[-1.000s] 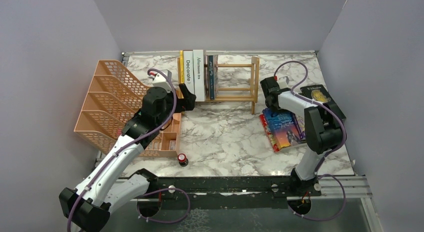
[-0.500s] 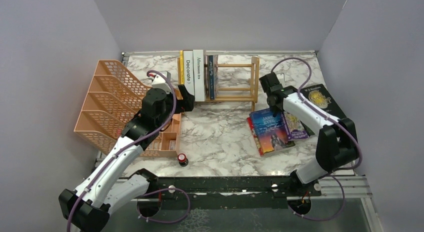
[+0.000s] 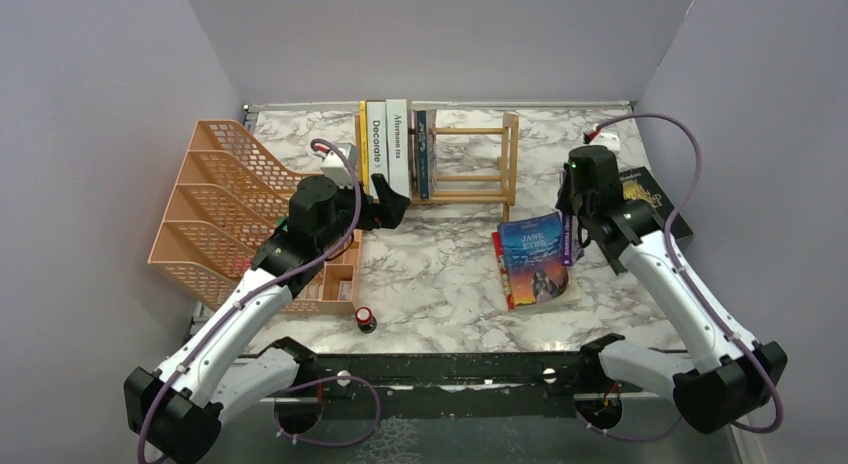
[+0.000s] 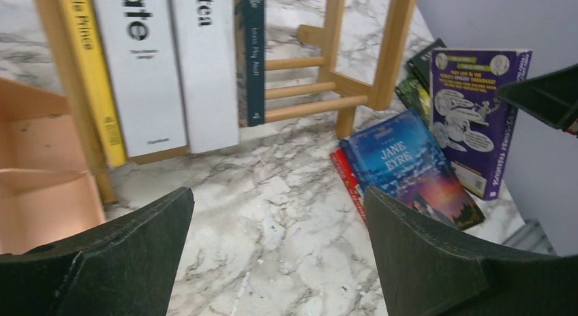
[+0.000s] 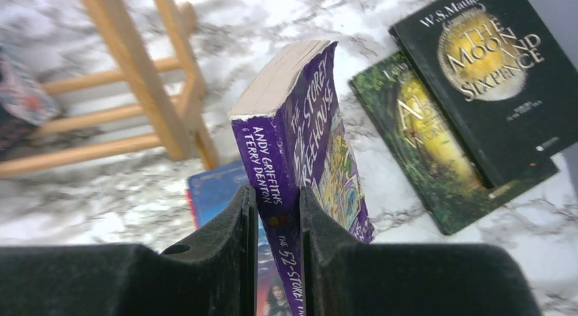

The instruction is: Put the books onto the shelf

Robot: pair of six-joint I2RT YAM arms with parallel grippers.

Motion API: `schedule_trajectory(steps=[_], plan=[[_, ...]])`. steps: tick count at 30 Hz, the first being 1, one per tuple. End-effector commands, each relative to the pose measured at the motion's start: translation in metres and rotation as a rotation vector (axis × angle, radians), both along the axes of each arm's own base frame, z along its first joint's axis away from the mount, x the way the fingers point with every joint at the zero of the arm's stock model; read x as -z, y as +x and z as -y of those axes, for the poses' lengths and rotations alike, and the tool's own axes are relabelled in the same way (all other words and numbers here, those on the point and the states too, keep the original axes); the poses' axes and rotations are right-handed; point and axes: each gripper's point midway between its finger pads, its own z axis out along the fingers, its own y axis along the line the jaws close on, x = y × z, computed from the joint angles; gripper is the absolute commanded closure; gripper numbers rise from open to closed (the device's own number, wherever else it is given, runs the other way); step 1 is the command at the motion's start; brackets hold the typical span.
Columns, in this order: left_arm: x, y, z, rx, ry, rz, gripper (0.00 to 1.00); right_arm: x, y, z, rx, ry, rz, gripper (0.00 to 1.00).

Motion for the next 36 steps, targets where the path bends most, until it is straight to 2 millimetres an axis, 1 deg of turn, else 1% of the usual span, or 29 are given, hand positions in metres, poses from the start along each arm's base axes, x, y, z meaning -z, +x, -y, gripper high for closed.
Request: schedule_trajectory(steps=[1,7,8,10,11,14,17,22,25,29,33,36], plan=[[-0.026,-0.01,0.038,0.198,-0.13,0.035,0.05,-0.055,0.003,-0.031,-0.055,0.25,0.205,0.99],[-0.035,-0.016,0.058,0.274,-0.18,0.026,0.05,-0.107,-0.021,-0.045,-0.163,0.397,0.358,0.99],[-0.037,-0.017,0.062,0.287,-0.188,0.028,0.05,-0.115,-0.025,-0.051,-0.214,0.413,0.374,0.99],[-0.039,-0.022,0.07,0.316,-0.196,0.031,0.05,-0.127,-0.033,-0.076,-0.388,0.443,0.397,0.99],[-0.043,-0.023,0.074,0.332,-0.206,0.046,0.05,-0.132,-0.037,-0.088,-0.465,0.459,0.406,0.99],[-0.05,-0.027,0.08,0.363,-0.232,0.072,0.05,-0.135,-0.049,-0.115,-0.634,0.52,0.392,0.99],[-0.053,-0.029,0.081,0.372,-0.248,0.083,0.04,-0.137,-0.056,-0.132,-0.73,0.578,0.378,0.99],[-0.054,-0.032,0.081,0.384,-0.256,0.091,0.02,-0.149,-0.069,-0.154,-0.854,0.701,0.386,0.99],[-0.053,-0.034,0.081,0.391,-0.262,0.087,0.01,-0.162,-0.075,-0.164,-0.914,0.766,0.391,0.99],[-0.059,-0.036,0.08,0.387,-0.275,0.096,0.01,-0.182,-0.093,-0.175,-1.031,0.852,0.414,0.99],[-0.067,-0.044,0.08,0.403,-0.307,0.089,0.01,-0.195,-0.107,-0.178,-1.089,0.903,0.422,0.99],[-0.079,-0.054,0.081,0.442,-0.356,0.097,0.01,-0.202,-0.118,-0.181,-1.136,0.944,0.413,0.99]])
